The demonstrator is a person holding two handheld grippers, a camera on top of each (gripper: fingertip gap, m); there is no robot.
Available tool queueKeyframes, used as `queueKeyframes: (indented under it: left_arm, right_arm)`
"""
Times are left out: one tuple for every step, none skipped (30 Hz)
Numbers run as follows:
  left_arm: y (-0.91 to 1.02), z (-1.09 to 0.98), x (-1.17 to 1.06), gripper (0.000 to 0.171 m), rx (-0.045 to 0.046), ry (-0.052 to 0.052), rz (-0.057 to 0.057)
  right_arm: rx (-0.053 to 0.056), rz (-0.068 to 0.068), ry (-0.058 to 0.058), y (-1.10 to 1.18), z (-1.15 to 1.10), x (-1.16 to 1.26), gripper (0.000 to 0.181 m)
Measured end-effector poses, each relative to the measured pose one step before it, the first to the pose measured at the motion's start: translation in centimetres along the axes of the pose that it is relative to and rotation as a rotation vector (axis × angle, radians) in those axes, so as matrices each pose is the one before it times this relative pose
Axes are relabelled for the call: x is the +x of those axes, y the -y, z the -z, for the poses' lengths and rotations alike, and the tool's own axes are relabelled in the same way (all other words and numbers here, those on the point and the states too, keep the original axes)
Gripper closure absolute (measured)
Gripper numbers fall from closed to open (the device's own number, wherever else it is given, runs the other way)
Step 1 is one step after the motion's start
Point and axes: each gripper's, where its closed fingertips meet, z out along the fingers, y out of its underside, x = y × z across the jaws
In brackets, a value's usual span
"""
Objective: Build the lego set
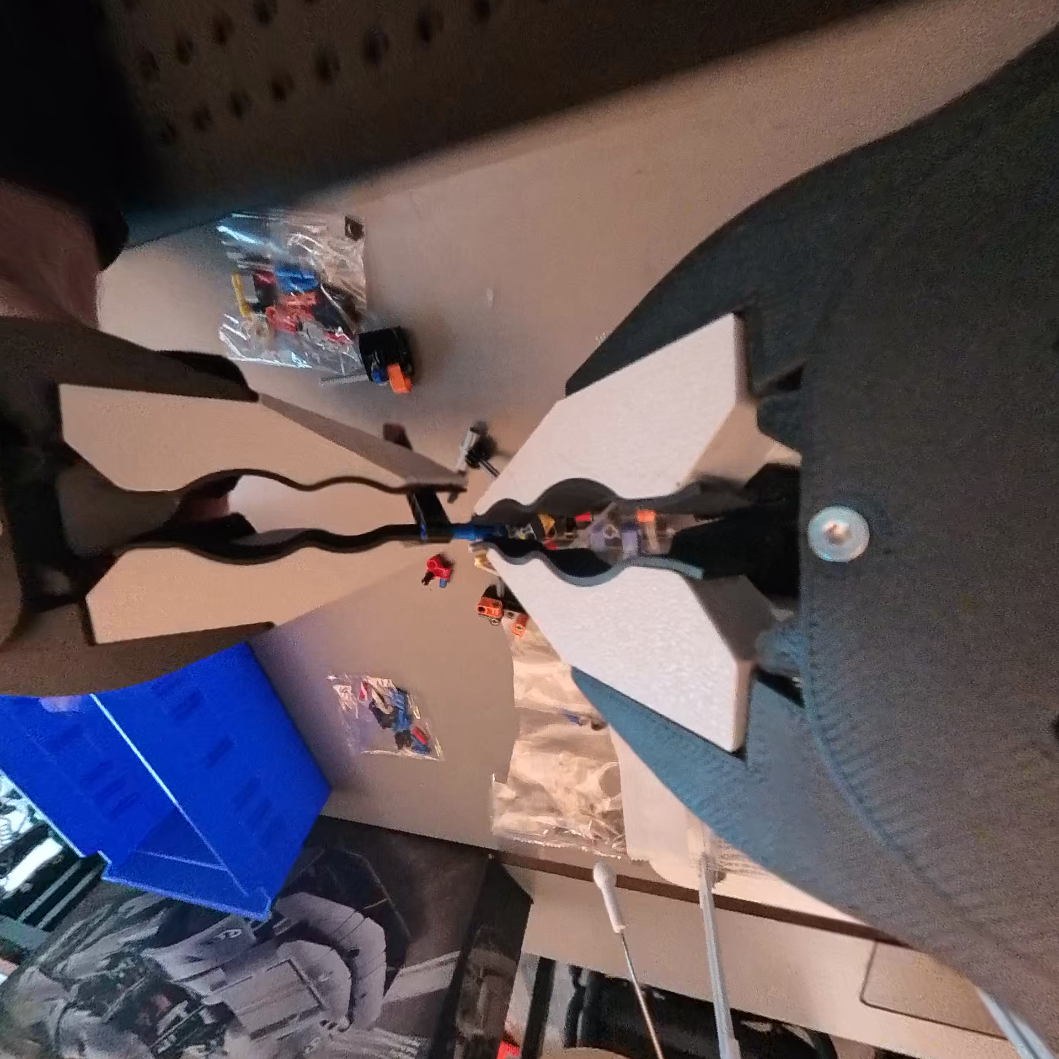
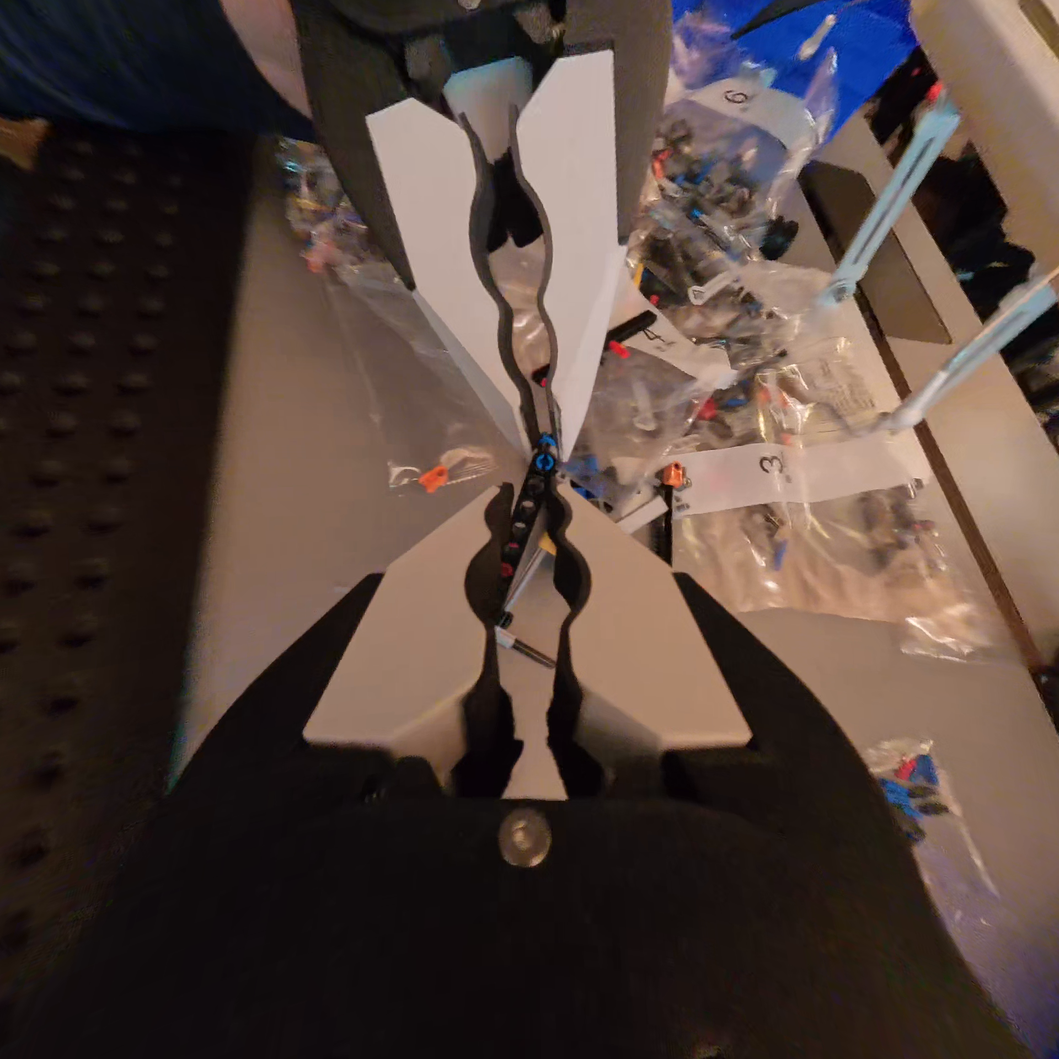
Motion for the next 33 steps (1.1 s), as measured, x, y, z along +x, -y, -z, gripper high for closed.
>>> queueKeyframes:
  left_arm:
    - [-0.119, -0.064, -0.027, 0.169, -0.01004, 0.0046, -0.0065]
    - [-0.09, -0.081, 0.159, 0.169, -0.00939, -0.0018, -0.0173]
    - [-0.096, -0.138, 0.097, 0.168, -0.01069, 0.0024, -0.0129]
    - [0.085, -0.162, 0.215, 0.167, 0.00004, -0.0081, -0.0039]
    - [0.214, -0.137, 0.285, 0.164, 0.00809, -0.0128, 0.0004]
    - [-0.086, -0.127, 0.09, 0.167, -0.01058, 0.0013, -0.0067]
    - [-0.175, -0.097, -0.086, 0.168, -0.01197, 0.0129, -0.0181]
    - [-0.065, 0.004, 0.025, 0.168, -0.00531, -0.0036, 0.0043]
    - [0.069, 0.092, -0.152, 0.168, 0.00691, 0.004, 0.0082]
    - [0.147, 0.148, -0.246, 0.168, 0.01524, 0.009, 0.0071]
    - [0.256, 0.182, -0.083, 0.168, 0.0198, -0.0041, 0.0128]
    - [0.303, 0.23, -0.096, 0.168, 0.02232, -0.0004, 0.0056]
    - [0.259, 0.237, -0.193, 0.168, 0.01898, 0.0058, 0.0049]
    - [0.144, 0.183, 0.007, 0.168, 0.0088, -0.007, 0.0061]
    - [0.118, 0.18, -0.006, 0.168, 0.00554, -0.0032, -0.0006]
    - [0.148, 0.203, -0.099, 0.168, 0.00676, 0.0066, -0.0057]
    - [0.155, 0.189, 0.143, 0.168, 0.00805, -0.0136, 0.0021]
    - [0.194, 0.181, 0.038, 0.168, 0.00975, -0.0054, -0.0007]
    - [0.156, 0.135, -0.133, 0.168, 0.00592, 0.009, -0.0036]
    - [0.149, 0.104, 0.008, 0.168, 0.00848, -0.0032, 0.0053]
    - [0.108, 0.095, 0.128, 0.168, 0.01225, -0.0154, 0.0122]
    - [-0.017, 0.069, -0.047, 0.168, 0.00453, 0.0008, 0.0007]
    - [-0.074, 0.016, -0.125, 0.168, -0.00757, 0.0102, -0.0055]
    - [0.013, 0.0, -0.014, 0.168, -0.003, -0.0005, 0.0005]
    - [-0.04, -0.003, -0.03, 0.168, -0.0007, -0.0005, 0.0036]
    - [-0.379, -0.097, -0.04, 0.168, -0.0197, 0.0009, 0.0004]
    - [-0.575, -0.214, 0.089, 0.168, -0.03201, -0.0037, -0.0059]
    - [-0.414, -0.173, 0.031, 0.168, -0.02149, 0.0031, -0.0105]
    - [-0.456, -0.11, -0.106, 0.168, -0.02466, 0.0086, -0.0031]
    - [-0.219, -0.04, -0.073, 0.168, -0.01077, 0.0047, -0.0025]
    - [-0.03, 0.0, 0.005, 0.168, -0.0042, -0.0002, -0.0002]
    - [0.159, -0.004, -0.038, 0.169, 0.00354, 0.0065, -0.0036]
    - [0.165, -0.067, 0.024, 0.168, 0.00193, 0.0015, 0.0001]
  right_arm:
    - [-0.0049, -0.0219, 0.0029, -0.098, -0.065, 0.118, 0.174]
    - [-0.0003, -0.0176, 0.0141, -0.014, -0.012, -0.073, 0.176]
    - [0.0007, 0.0037, -0.0022, 0.029, 0.035, 0.018, 0.176]
    - [-0.0029, 0.0075, 0.0049, -0.026, -0.029, -0.168, 0.177]
    - [-0.0066, -0.0046, 0.0224, -0.069, -0.138, -0.352, 0.177]
    - [-0.011, -0.0027, -0.0042, -0.139, -0.133, 0.04, 0.177]
    - [-0.0066, 0.0109, -0.0107, -0.089, -0.049, 0.103, 0.177]
    - [0.0045, -0.0013, 0.0005, 0.046, 0.001, 0.004, 0.177]
    - [0.0147, -0.0102, -0.0023, 0.203, 0.116, 0.124, 0.177]
    - [0.0243, -0.01, -0.0041, 0.354, 0.224, 0.167, 0.177]
    - [0.0255, -0.0164, 0.0077, 0.379, 0.273, 0.017, 0.177]
    - [0.0274, -0.0104, 0.0033, 0.418, 0.261, 0.022, 0.177]
    - [0.0244, -0.0072, -0.0028, 0.382, 0.19, 0.081, 0.177]
    - [0.0173, -0.0165, 0.0112, 0.266, 0.081, -0.073, 0.177]
    - [0.0199, -0.0226, 0.0135, 0.259, 0.068, -0.056, 0.177]
    - [0.0241, -0.0172, 0.0103, 0.295, 0.071, -0.011, 0.177]
    - [0.0165, -0.0172, 0.0231, 0.214, 0.082, -0.206, 0.176]
    - [0.0146, -0.0095, 0.0124, 0.206, 0.086, -0.112, 0.176]
    - [0.0148, -0.0065, 0.0011, 0.238, 0.084, 0.023, 0.176]
    - [0.013, -0.0036, 0.0057, 0.199, 0.069, -0.08, 0.176]
    - [0.0072, 0.0026, 0.006, 0.107, 0.024, -0.132, 0.176]
    - [0.0068, -0.0045, -0.0015, 0.093, -0.023, 0.026, 0.177]
    - [0.0034, -0.0085, -0.0025, 0.044, -0.032, 0.098, 0.177]
    - [0.0038, -0.0074, 0.0052, 0.004, 0.0, 0.006, 0.177]
    - [0.0008, -0.0041, -0.0031, -0.034, -0.085, 0.04, 0.177]
    - [-0.022, 0.0093, -0.018, -0.359, -0.282, 0.138, 0.176]
    - [-0.0304, 0.0148, -0.0128, -0.533, -0.36, 0.088, 0.176]
    - [-0.0165, 0.0102, -0.01, -0.307, -0.174, 0.1, 0.175]
    - [0.0019, 0.0124, -0.0249, 0.114, 0.085, 0.25, 0.169]
    - [0.003, 0.0195, -0.0187, 0.18, 0.154, 0.092, 0.165]
    - [0.0075, 0.0177, -0.0022, 0.21, 0.043, -0.172, 0.164]
    - [-0.0014, 0.0155, 0.0016, 0.068, -0.152, -0.193, 0.166]
    - [-0.0195, 0.0167, -0.0045, -0.213, -0.282, -0.104, 0.166]
